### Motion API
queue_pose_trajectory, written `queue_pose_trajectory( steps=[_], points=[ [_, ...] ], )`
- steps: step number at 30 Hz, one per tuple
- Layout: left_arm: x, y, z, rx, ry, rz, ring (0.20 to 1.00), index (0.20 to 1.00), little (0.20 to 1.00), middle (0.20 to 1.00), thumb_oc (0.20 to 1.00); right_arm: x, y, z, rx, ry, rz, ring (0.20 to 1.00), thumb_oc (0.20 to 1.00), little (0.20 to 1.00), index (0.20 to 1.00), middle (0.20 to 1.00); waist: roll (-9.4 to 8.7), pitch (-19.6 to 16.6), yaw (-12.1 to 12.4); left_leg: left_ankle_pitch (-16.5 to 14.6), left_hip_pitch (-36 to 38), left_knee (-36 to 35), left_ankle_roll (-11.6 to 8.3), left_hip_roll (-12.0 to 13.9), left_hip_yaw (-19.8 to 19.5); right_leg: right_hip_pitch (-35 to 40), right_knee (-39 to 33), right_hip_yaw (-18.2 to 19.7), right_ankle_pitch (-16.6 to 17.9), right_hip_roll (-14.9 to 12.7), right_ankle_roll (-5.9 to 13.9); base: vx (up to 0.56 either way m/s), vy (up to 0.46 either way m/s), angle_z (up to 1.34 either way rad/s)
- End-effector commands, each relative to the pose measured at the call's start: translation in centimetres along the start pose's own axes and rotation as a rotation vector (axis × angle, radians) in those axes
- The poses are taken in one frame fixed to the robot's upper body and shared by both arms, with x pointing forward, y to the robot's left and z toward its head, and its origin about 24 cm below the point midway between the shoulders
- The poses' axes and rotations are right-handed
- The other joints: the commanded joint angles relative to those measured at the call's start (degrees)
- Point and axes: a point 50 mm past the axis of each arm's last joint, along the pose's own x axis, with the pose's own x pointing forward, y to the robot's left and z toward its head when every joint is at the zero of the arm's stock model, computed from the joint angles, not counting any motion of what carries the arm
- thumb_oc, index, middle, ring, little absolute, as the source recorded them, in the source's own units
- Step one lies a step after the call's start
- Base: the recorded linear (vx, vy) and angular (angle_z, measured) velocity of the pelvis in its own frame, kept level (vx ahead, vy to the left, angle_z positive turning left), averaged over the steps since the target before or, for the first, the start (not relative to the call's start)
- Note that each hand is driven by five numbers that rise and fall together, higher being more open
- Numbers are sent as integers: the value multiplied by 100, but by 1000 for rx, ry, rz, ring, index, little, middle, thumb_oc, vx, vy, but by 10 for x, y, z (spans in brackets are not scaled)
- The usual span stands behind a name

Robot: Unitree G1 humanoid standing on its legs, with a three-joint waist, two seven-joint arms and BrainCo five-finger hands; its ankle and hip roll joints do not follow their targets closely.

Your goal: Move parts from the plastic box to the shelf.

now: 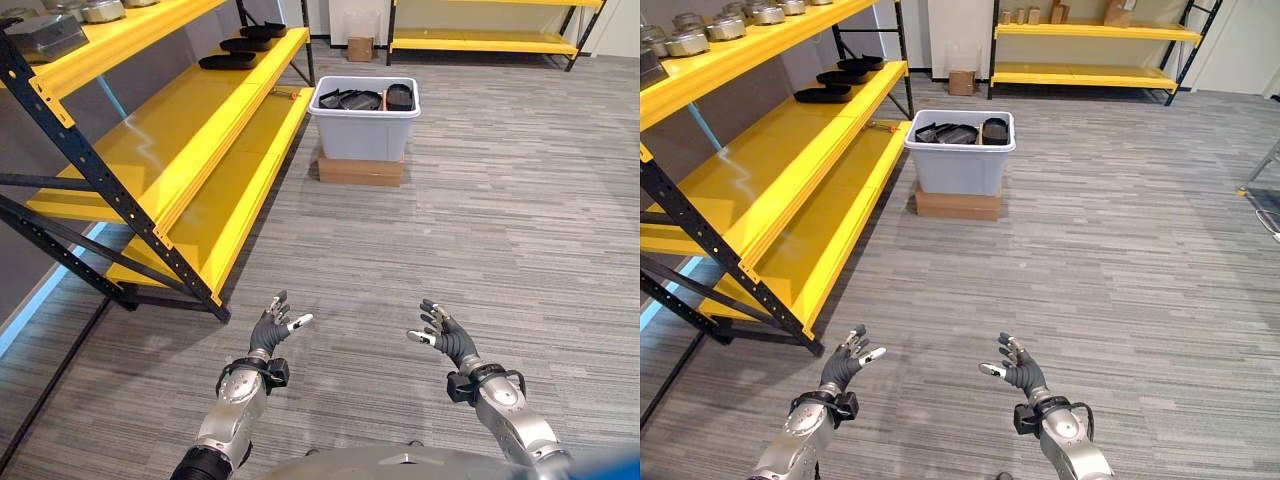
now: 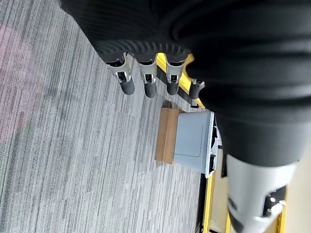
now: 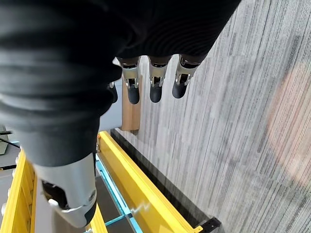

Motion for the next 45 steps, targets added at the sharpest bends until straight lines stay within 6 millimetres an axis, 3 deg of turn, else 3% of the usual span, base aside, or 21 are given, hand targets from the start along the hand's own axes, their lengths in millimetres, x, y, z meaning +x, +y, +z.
queue_pose_trajectory(
  steps=[1, 7, 12, 14, 15, 16, 17, 20, 21, 24, 27, 30, 32, 33, 35, 37, 40, 42, 43, 44, 45],
  points=[
    [9, -4, 28, 31, -121, -51, 1000, 1000, 1000, 1000, 1000, 7, 8, 20, 40, -104, 31, 1000, 1000, 1000, 1000, 1000, -19, -6, 2, 74, -96, 31, -228, 281, -176, -305, 395, 24, 300, -447, 425, 0, 0, 0],
    [13, -1, 38, 23, -156, -35, 1000, 1000, 1000, 1000, 1000, 11, 4, 31, 22, -138, 29, 1000, 1000, 1000, 1000, 1000, 46, 163, -28, 224, -151, 45, -232, 380, -200, -628, 945, 209, -21, -331, 265, -16, -57, -2],
    [15, -4, 42, 0, -171, -44, 1000, 1000, 1000, 1000, 1000, 7, -6, 35, -9, -160, 2, 1000, 1000, 1000, 1000, 1000, -31, 325, -31, 361, -552, 803, -343, 566, -433, -759, 1209, 252, -221, -111, 46, -7, -172, 5],
    [12, -1, 40, -21, -166, -40, 1000, 1000, 1000, 1000, 1000, 6, -7, 33, -10, -152, 8, 1000, 1000, 1000, 1000, 1000, -65, 354, 0, 569, -656, 1145, -399, 618, -521, -752, 1248, 303, -289, 6, -56, 61, -249, 1],
    [10, 0, 39, -37, -164, -39, 1000, 1000, 1000, 1000, 1000, 4, -9, 30, -10, -140, 3, 1000, 1000, 1000, 1000, 1000, -133, 477, 74, 1060, -1027, 2000, -434, 646, -696, -677, 1255, 348, -362, 124, -214, 49, -231, -11],
    [10, 0, 39, -37, -164, -39, 1000, 1000, 1000, 1000, 1000, 4, -9, 30, -10, -140, 3, 1000, 1000, 1000, 1000, 1000, -125, 471, 61, 1046, -1060, 2037, -438, 652, -717, -686, 1260, 333, -363, 131, -217, -12, -312, -20],
    [10, -2, 42, -32, -172, -56, 1000, 1000, 1000, 1000, 1000, 2, -14, 32, -16, -153, -9, 1000, 1000, 1000, 1000, 1000, -216, 727, 161, 1492, -1624, 2933, -471, 476, -1035, -604, 1320, 306, -379, 145, -348, 62, -208, -24],
    [9, -2, 41, -28, -167, -59, 1000, 1000, 1000, 1000, 1000, 0, -21, 31, -29, -147, -40, 1000, 1000, 1000, 1000, 1000, -196, 682, 156, 1241, -2089, 2320, -363, 251, -920, -390, 1206, 171, -542, 174, -351, 194, -77, 26],
    [9, -1, 41, -28, -170, -56, 1000, 1000, 1000, 1000, 1000, 0, -22, 32, -31, -154, -46, 1000, 1000, 1000, 1000, 1000, -155, 656, 210, 1157, -2121, 1636, -313, 174, -865, -266, 1112, 167, -592, 217, -301, 225, 60, 57],
    [8, -4, 40, -13, -171, -58, 1000, 1000, 1000, 1000, 1000, -2, -26, 29, -47, -145, -68, 1000, 1000, 1000, 1000, 1000, -48, 603, 327, 1520, -2462, 31, -398, 285, -934, 47, 1006, 163, -812, 306, -228, 401, 123, -26],
    [8, -3, 40, -27, -172, -51, 1000, 1000, 1000, 1000, 1000, -1, -23, 23, -30, -117, -64, 1000, 1000, 1000, 1000, 1000, -11, 412, 357, 1482, -2491, 31, -365, 387, -772, 402, 946, 242, -1017, 255, -107, 385, 170, 7],
    [9, -4, 40, -28, -167, -53, 1000, 1000, 1000, 1000, 1000, -1, -13, 19, -13, -103, -27, 1000, 1000, 1000, 1000, 1000, -138, 253, 411, 1628, -2489, 253, -313, 241, -629, 606, 963, 308, -1123, -11, -1, 434, 248, -49],
    [10, -2, 49, 1, -200, -62, 1000, 1000, 1000, 1000, 1000, 2, -3, 23, 31, -118, 6, 1000, 1000, 1000, 1000, 1000, -342, 179, 423, 1141, -2869, 1177, -75, -24, -565, 480, 1170, 418, -709, -367, 182, 387, 273, -35],
    [10, -2, 49, 1, -200, -62, 1000, 1000, 1000, 1000, 1000, 2, -3, 23, 31, -118, 7, 1000, 1000, 1000, 1000, 1000, -347, 167, 428, 1126, -2888, 1199, -72, -25, -558, 467, 1170, 424, -710, -373, 185, 325, 263, -20],
    [10, 0, 51, 14, -202, -60, 1000, 1000, 1000, 1000, 1000, 6, 4, 25, 41, -123, 30, 1000, 1000, 1000, 1000, 1000, -465, 116, 458, 795, -2895, 1393, 164, -239, -391, 318, 1550, 499, 11, -584, 288, 332, 275, -23],
    [7, 4, 53, 26, -210, -54, 1000, 1000, 1000, 1000, 1000, 6, 9, 28, 43, -140, 55, 1000, 1000, 1000, 1000, 1000, -436, 93, 449, 576, -2554, 1166, 386, -460, -387, -68, 2449, 694, 1123, -578, 365, 359, 312, -22],
    [6, 7, 54, 42, -211, -54, 1000, 1000, 1000, 1000, 1000, 5, 10, 26, 46, -134, 63, 1000, 1000, 1000, 1000, 1000, -272, 194, 369, 514, -2123, 884, 535, -571, -414, -504, 3262, 668, 1603, -596, 284, 233, 239, 10],
    [5, 8, 53, 61, -205, -59, 1000, 1000, 1000, 1000, 1000, 3, 12, 22, 46, -117, 71, 1000, 1000, 1000, 1000, 1000, -107, 300, 255, 455, -1690, 574, 643, -646, -528, -814, 3850, 733, 1533, -380, 189, 309, 272, 25],
    [5, 8, 53, 71, -204, -60, 1000, 1000, 1000, 1000, 1000, 3, 12, 21, 48, -114, 77, 1000, 1000, 1000, 1000, 1000, -42, 376, 149, 457, -1478, 425, 661, -649, -576, -1177, 4109, 830, 1222, -79, 128, 385, 263, 24],
    [7, 8, 55, 76, -211, -61, 1000, 1000, 1000, 1000, 1000, 2, 12, 20, 58, -113, 83, 1000, 1000, 1000, 1000, 1000, 41, 513, 29, 422, -1070, 229, 679, -659, -571, -1787, 4051, 642, 580, 252, 24, 295, 187, 33],
    [7, 8, 55, 76, -211, -61, 1000, 1000, 1000, 1000, 1000, 2, 12, 20, 57, -113, 83, 1000, 1000, 1000, 1000, 1000, 48, 509, 30, 425, -1076, 229, 677, -652, -573, -1790, 4041, 639, 590, 259, 21, 303, 145, 30]
  ],
)
